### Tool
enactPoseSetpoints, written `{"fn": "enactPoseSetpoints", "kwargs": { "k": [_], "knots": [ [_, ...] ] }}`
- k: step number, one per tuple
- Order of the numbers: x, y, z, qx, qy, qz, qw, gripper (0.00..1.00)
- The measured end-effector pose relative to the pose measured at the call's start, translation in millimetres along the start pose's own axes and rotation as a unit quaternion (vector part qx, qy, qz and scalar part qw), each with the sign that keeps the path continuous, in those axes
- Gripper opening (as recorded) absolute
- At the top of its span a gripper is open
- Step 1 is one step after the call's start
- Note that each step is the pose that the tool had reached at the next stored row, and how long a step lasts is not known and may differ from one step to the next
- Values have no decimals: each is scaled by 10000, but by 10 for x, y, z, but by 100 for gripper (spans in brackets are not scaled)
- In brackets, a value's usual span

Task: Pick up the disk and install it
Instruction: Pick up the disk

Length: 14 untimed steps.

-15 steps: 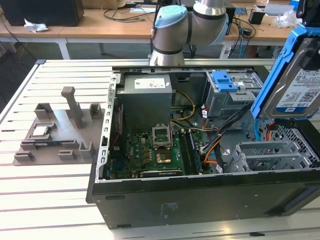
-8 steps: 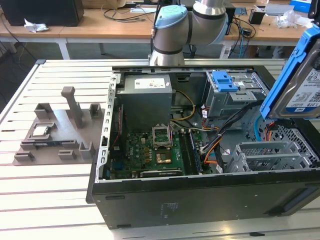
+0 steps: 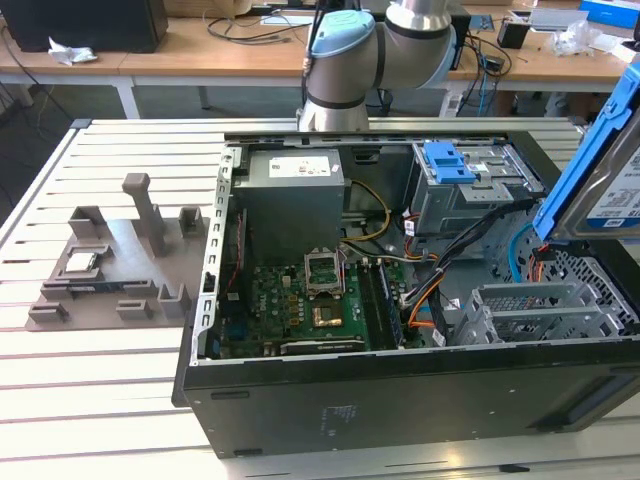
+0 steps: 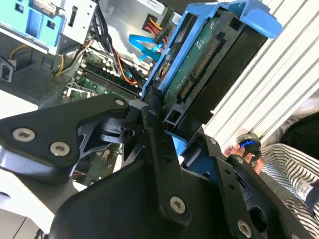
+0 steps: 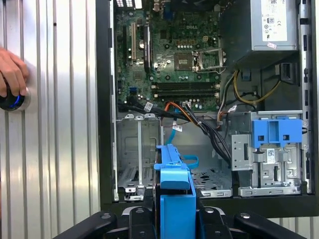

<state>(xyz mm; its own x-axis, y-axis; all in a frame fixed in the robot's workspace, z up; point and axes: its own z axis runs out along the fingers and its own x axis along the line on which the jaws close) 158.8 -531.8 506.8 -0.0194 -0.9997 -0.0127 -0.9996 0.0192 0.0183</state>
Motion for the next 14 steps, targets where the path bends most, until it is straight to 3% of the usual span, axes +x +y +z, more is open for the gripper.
{"fn": "enactPoseSetpoints", "kwargs": {
  "k": [1,3,7,14],
  "knots": [
    [64,2,2,0,0,1,10000,36],
    [104,33,12,0,-1,0,10000,36],
    [119,140,77,0,-1,1,10000,36],
    [120,165,135,0,0,0,10000,36]
  ]
}}
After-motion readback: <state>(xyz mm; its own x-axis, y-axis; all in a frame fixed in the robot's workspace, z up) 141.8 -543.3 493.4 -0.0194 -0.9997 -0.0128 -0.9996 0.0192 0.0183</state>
